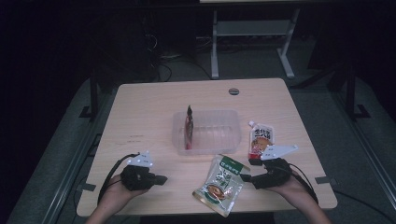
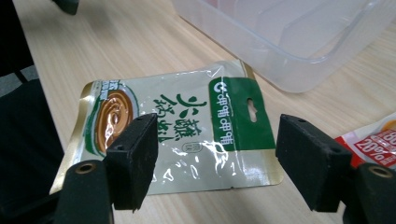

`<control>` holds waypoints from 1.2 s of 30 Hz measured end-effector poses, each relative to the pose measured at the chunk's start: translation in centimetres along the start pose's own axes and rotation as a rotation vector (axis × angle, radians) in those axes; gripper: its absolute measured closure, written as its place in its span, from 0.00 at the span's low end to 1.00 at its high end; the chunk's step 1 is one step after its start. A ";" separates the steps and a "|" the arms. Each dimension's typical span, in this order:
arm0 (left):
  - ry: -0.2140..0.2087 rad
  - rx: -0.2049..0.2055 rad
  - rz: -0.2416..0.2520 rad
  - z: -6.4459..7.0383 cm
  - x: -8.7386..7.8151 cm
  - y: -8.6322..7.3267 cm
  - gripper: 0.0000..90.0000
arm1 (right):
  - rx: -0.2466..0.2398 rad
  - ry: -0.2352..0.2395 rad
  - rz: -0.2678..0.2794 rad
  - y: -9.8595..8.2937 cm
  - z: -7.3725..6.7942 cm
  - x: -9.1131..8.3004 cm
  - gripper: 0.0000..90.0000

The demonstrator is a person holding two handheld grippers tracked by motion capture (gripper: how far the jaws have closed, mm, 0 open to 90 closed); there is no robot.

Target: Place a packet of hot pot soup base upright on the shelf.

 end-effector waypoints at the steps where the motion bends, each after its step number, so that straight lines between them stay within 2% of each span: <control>1: -0.003 0.018 0.001 0.3 0.3 0.5 1.00 | 0.008 -0.005 0.003 0.1 0.1 0.0 0.33; 6: -0.058 0.076 -0.006 1.9 2.1 2.9 1.00 | 0.005 -0.017 0.002 0.1 0.1 0.2 0.33; 10: -0.090 0.128 -0.037 3.2 3.7 4.3 1.00 | 0.006 -0.021 0.003 0.1 0.1 0.3 0.33; 17: -0.105 0.180 -0.061 4.6 5.7 6.0 1.00 | 0.002 -0.025 -0.005 0.1 0.2 0.5 0.33; 20: -0.104 0.185 -0.081 4.9 6.6 6.3 1.00 | 0.008 -0.023 -0.008 0.1 0.2 0.5 0.33; 24: -0.071 0.196 -0.110 4.9 7.0 6.2 1.00 | -0.001 -0.021 -0.011 0.1 0.2 0.6 0.33; 33: -0.050 0.175 -0.105 4.2 6.7 6.0 1.00 | -0.006 -0.010 -0.032 0.1 0.1 1.1 0.34; 35: -0.053 0.176 -0.106 4.3 6.7 6.0 1.00 | -0.017 -0.018 -0.043 0.0 0.1 1.3 0.38; 36: -0.056 0.182 -0.104 4.4 6.8 6.0 1.00 | -0.025 -0.035 -0.053 -0.1 0.1 1.5 0.46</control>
Point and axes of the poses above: each handheld gripper's, and its own axes: x roughly forward along the jaws, y roughly out of its top, z roughly to its right, the point moved 2 cm from there along x, roughly forward along the jaws, and after that the axes turned 14 degrees about -z, right-handed, at the moved point
